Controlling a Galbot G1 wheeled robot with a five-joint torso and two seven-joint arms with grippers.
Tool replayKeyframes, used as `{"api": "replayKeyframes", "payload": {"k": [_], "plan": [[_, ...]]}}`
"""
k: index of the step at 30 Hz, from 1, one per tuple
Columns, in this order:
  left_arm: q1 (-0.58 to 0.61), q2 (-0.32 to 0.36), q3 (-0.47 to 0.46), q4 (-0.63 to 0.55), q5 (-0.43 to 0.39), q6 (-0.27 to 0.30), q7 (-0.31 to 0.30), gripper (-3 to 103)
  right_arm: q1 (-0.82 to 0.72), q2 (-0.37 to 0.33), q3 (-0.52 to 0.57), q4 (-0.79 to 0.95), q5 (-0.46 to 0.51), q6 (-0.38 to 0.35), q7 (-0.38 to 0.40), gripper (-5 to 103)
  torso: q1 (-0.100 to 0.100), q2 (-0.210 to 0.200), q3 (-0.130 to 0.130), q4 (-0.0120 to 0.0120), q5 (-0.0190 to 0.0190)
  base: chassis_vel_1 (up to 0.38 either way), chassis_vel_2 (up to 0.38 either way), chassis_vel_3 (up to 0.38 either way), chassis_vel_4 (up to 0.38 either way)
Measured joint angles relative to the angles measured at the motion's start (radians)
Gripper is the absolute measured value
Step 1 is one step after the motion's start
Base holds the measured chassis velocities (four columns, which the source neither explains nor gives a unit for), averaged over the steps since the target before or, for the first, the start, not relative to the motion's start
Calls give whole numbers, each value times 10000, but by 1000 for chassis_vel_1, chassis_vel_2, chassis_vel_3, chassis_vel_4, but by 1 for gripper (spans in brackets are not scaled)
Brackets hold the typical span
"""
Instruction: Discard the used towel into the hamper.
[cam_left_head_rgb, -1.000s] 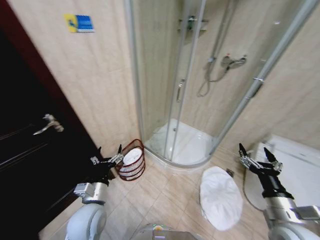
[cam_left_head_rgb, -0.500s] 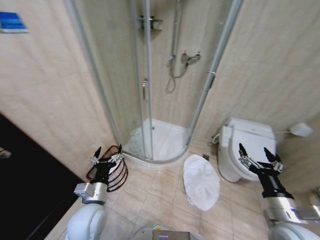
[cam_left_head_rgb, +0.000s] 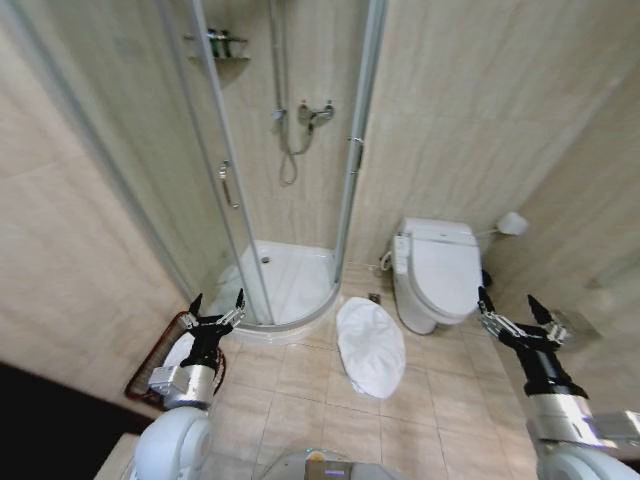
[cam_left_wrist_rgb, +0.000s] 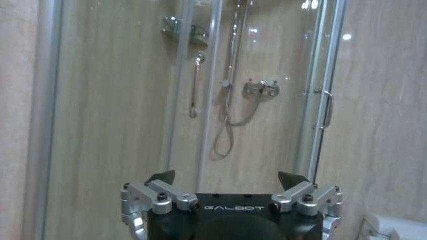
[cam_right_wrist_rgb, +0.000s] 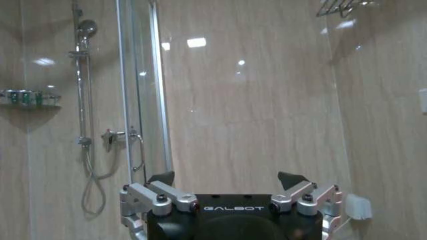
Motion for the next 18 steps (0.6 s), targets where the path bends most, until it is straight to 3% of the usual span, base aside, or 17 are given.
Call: {"api": "replayKeyframes", "payload": {"k": [18], "plan": [[0, -1, 0, 0, 0, 0, 0, 100, 2, 0, 0, 0, 0, 0, 0, 100, -495, -1070, -571, 3, -1, 0, 0, 0, 0]]}}
